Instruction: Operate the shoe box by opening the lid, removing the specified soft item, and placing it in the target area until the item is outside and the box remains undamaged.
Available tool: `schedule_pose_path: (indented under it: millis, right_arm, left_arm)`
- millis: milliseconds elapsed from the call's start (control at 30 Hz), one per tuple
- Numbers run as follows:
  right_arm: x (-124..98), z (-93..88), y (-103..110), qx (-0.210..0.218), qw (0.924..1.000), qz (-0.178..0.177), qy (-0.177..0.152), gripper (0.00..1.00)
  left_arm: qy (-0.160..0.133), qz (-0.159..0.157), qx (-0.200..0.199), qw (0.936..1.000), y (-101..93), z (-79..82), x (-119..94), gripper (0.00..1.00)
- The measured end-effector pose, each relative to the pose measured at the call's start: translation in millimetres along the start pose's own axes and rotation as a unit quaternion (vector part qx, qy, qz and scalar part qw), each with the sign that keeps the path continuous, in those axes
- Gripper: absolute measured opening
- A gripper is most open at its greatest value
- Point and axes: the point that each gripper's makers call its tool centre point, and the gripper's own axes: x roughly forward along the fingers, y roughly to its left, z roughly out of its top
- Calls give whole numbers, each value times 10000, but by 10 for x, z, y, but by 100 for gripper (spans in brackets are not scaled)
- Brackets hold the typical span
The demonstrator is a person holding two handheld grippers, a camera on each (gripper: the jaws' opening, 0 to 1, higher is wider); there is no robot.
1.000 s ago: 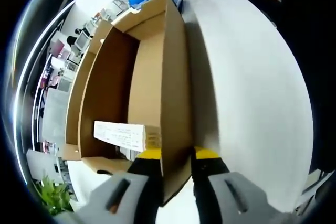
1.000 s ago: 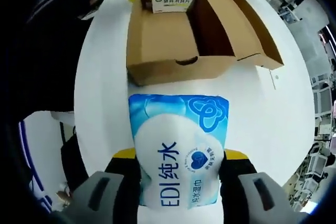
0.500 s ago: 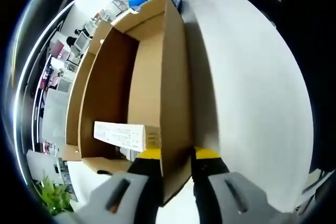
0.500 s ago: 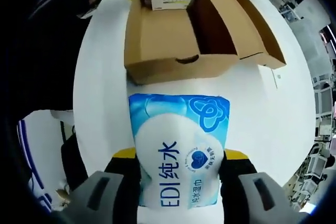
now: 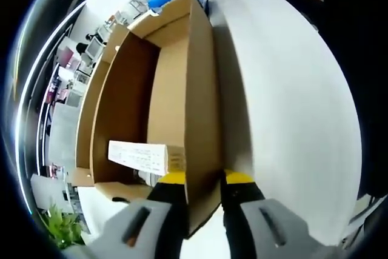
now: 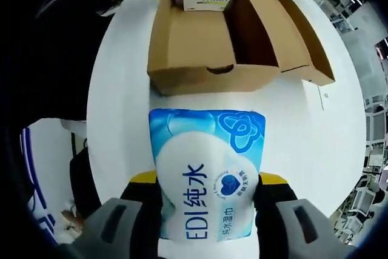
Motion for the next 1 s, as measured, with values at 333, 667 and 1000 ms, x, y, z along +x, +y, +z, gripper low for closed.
schedule_pose_path:
  millis: [333, 667, 1000]
  right_arm:
    - [-198, 85, -9, 275, 9993, -81, -222, 59]
    - [-862, 518, -202, 185, 9875, -1279, -898, 61]
    - [-1040, 1177, -326, -300, 9798, -1638, -1103, 66]
  left_arm:
    - [-111, -57, 88, 9999, -4, 6, -8, 19]
    - [-221, -255, 347, 9988, -31, 21, -30, 16]
    - [-228, -706, 922, 9930, -113, -17, -57, 13]
